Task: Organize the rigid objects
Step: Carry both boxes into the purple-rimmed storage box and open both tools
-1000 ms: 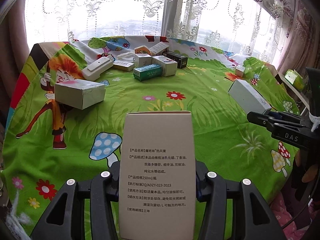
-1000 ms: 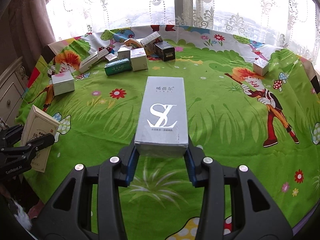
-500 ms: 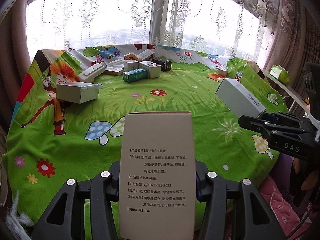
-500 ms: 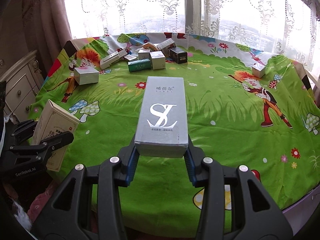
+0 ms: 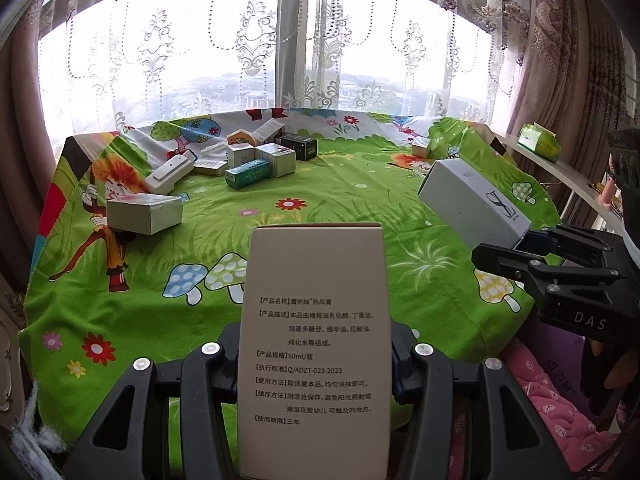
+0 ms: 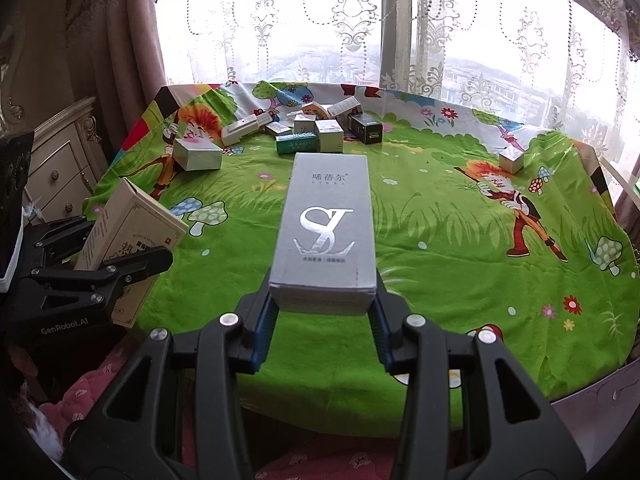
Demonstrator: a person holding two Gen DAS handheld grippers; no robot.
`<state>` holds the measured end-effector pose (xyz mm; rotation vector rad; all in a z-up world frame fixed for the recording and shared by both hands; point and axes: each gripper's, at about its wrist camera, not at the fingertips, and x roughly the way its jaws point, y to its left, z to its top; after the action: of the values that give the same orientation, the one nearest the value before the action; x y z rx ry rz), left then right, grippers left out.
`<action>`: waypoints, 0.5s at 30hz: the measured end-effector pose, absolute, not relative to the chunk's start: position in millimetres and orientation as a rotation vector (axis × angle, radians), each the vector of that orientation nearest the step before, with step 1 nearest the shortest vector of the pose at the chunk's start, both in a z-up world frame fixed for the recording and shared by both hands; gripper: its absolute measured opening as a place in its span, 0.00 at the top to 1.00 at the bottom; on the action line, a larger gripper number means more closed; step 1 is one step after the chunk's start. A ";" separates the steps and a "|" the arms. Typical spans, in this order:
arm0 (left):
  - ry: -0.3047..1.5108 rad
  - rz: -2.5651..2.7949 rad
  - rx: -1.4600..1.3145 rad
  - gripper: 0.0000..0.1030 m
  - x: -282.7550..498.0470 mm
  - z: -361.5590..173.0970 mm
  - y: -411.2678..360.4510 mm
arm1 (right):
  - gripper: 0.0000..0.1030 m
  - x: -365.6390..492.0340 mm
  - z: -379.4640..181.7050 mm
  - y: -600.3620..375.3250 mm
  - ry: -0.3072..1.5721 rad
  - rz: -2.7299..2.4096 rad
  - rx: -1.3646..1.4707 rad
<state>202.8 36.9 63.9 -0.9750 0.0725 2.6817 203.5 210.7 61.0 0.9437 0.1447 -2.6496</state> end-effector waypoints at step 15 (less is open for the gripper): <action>0.221 2.500 -0.946 0.50 221.1 71.3 116.8 | 0.56 262.0 72.6 265.5 0.180 -2.720 0.935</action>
<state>221.1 116.8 71.3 -0.9463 0.2211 2.4996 262.0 265.5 72.6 0.9353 0.1797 -2.7199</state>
